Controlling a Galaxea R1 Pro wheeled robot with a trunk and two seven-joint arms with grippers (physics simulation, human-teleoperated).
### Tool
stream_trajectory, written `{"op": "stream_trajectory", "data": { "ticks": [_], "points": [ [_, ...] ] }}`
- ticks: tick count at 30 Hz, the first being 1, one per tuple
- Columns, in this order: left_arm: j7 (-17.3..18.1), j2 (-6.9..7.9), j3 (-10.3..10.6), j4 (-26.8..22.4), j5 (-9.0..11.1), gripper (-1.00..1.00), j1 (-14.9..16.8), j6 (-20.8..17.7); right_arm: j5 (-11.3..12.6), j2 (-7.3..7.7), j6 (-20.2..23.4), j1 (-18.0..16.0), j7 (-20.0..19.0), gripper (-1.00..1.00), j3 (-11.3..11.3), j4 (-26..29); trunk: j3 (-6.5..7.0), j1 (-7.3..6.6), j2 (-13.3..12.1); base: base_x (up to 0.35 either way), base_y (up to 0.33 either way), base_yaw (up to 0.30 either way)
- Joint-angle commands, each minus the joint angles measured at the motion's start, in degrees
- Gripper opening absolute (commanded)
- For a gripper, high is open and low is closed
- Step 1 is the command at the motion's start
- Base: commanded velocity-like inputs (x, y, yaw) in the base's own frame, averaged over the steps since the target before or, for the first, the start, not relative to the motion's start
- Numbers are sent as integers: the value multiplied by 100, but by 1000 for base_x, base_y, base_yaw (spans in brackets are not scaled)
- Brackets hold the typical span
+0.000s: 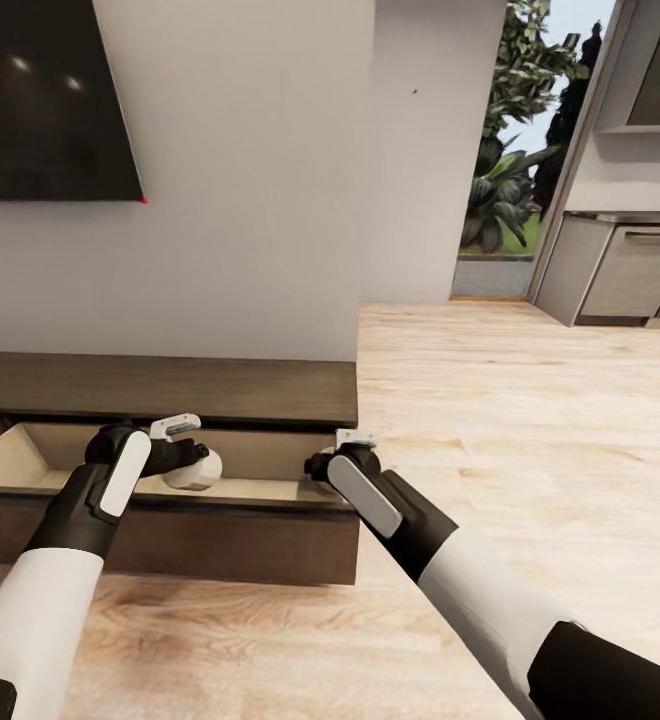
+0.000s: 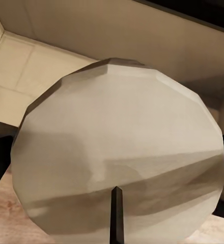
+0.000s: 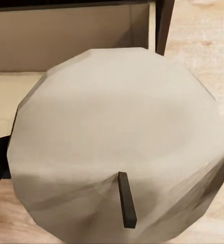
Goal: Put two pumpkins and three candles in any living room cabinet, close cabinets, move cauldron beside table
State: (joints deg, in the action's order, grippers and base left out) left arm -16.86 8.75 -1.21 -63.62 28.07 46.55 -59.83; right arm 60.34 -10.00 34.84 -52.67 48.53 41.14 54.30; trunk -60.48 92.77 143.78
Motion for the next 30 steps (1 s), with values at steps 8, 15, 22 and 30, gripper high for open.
{"op": "stream_trajectory", "data": {
  "ticks": [8,15,22,30],
  "points": [
    [-29,2,-2,36,67,-100,3,-17,48,0,-214,-7,52,-100,166,-2,-6,-1,3,6,4,121],
    [-28,2,1,431,71,-100,6,-17,49,0,-230,-7,52,-100,181,1,-6,-1,3,0,0,41],
    [-16,10,9,543,85,-100,4,-17,50,0,-232,-7,52,-100,184,1,-6,-1,3,9,-27,4],
    [10,14,14,480,109,-100,4,-17,49,0,-232,-7,52,-100,184,-6,-6,-1,3,22,-56,0]
  ]
}}
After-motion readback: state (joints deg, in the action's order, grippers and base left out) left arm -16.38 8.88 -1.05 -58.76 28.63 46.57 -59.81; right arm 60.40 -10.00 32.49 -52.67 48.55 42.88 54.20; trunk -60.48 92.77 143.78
